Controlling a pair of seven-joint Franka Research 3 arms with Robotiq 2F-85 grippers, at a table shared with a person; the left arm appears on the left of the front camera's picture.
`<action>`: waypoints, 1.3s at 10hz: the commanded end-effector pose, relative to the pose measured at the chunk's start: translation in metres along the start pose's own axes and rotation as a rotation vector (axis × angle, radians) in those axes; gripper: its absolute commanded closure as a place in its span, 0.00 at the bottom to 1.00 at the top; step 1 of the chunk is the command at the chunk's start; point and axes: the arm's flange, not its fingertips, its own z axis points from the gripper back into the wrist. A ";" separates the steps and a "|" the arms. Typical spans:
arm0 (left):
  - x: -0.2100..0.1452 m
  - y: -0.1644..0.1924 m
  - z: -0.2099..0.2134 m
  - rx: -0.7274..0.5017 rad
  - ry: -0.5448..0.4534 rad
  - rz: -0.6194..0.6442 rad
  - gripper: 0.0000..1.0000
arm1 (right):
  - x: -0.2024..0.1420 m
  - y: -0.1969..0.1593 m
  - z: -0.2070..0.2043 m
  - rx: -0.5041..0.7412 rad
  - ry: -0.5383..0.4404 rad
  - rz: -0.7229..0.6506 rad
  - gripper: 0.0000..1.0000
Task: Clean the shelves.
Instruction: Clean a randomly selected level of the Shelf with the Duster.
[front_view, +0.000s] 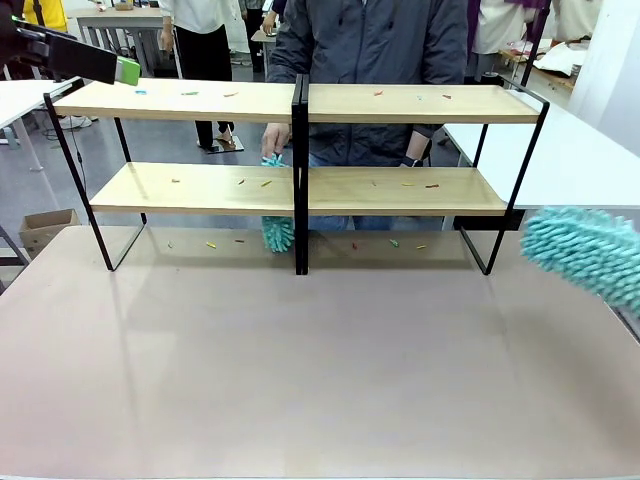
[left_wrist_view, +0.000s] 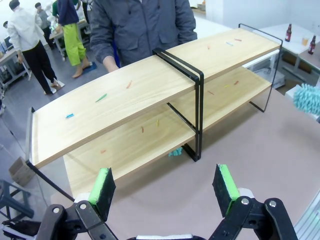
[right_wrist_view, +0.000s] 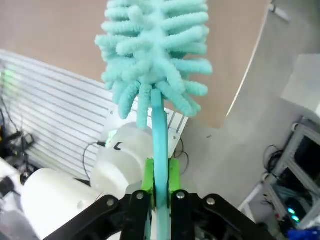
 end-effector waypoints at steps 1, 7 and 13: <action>-0.001 0.001 0.000 -0.002 -0.004 0.004 0.00 | 0.038 0.016 -0.057 -0.062 0.076 0.068 0.88; -0.001 0.001 0.000 -0.002 -0.004 0.004 0.00 | 0.116 0.047 -0.055 -0.062 0.088 0.182 0.88; -0.001 0.001 0.000 -0.002 -0.004 0.004 0.00 | 0.175 0.090 -0.114 -0.104 0.054 0.281 0.88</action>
